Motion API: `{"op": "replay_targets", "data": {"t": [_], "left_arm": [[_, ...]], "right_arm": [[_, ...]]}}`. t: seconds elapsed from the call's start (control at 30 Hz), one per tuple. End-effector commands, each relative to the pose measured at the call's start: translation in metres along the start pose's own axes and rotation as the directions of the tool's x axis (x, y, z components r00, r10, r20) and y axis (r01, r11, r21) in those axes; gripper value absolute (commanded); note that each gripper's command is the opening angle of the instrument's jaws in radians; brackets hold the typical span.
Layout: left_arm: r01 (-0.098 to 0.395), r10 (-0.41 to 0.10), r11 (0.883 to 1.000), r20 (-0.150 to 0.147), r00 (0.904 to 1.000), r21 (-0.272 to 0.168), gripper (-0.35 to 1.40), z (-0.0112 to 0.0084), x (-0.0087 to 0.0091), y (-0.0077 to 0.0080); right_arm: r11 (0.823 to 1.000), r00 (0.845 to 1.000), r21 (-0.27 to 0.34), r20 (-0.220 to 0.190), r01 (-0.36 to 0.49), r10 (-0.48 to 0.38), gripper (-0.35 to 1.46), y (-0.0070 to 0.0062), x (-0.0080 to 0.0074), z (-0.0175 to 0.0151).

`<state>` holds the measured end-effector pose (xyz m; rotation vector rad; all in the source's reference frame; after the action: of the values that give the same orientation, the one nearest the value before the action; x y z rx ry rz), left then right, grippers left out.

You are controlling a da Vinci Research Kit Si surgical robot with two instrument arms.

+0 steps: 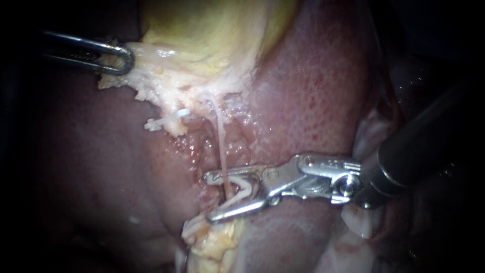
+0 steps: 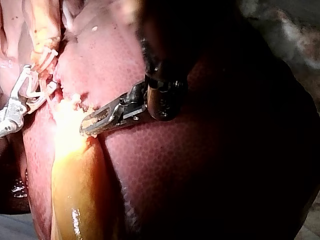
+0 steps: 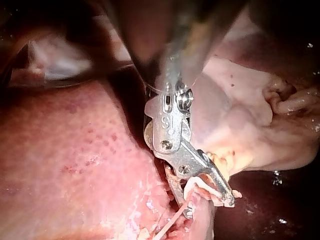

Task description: Clipping first clip right tube

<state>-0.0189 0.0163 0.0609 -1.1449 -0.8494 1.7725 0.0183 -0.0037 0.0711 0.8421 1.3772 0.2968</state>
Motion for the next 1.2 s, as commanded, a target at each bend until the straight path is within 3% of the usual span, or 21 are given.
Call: {"op": "replay_targets", "data": {"t": [0.03,0.23,0.33,0.5,0.93,1.2], "left_arm": [[0.000,0.000,1.000,0.000,1.0000,0.000,-0.35,0.0000,0.0000,0.0000],[0.000,0.000,1.000,0.000,1.0000,0.000,-0.35,0.0000,0.0000,0.0000],[0.000,0.000,1.000,0.000,1.0000,0.000,-0.35,0.0000,0.0000,0.0000],[0.000,0.000,1.000,0.000,1.0000,0.000,-0.35,0.0000,0.0000,0.0000],[0.000,0.000,1.000,0.000,1.0000,0.000,-0.35,0.0000,0.0000,0.0000],[0.000,0.000,1.000,0.000,1.0000,0.000,-0.35,0.0000,0.0000,0.0000]], "right_arm": [[1.000,1.000,0.011,-0.002,0.001,-0.001,0.49,-0.0006,0.0004,0.0001],[0.998,1.000,0.061,-0.002,0.004,-0.004,0.44,-0.0029,0.0014,0.0010],[0.997,1.000,0.075,-0.002,0.004,-0.004,0.40,-0.0034,0.0018,0.0011],[0.996,0.999,0.080,-0.004,-0.039,0.039,0.26,-0.0035,0.0021,0.0007],[0.990,0.992,0.067,-0.008,-0.127,0.128,-0.35,-0.0036,0.0020,-0.0002],[0.988,0.987,0.007,-0.033,-0.156,0.156,-0.35,-0.0040,0.0018,-0.0009]]}}
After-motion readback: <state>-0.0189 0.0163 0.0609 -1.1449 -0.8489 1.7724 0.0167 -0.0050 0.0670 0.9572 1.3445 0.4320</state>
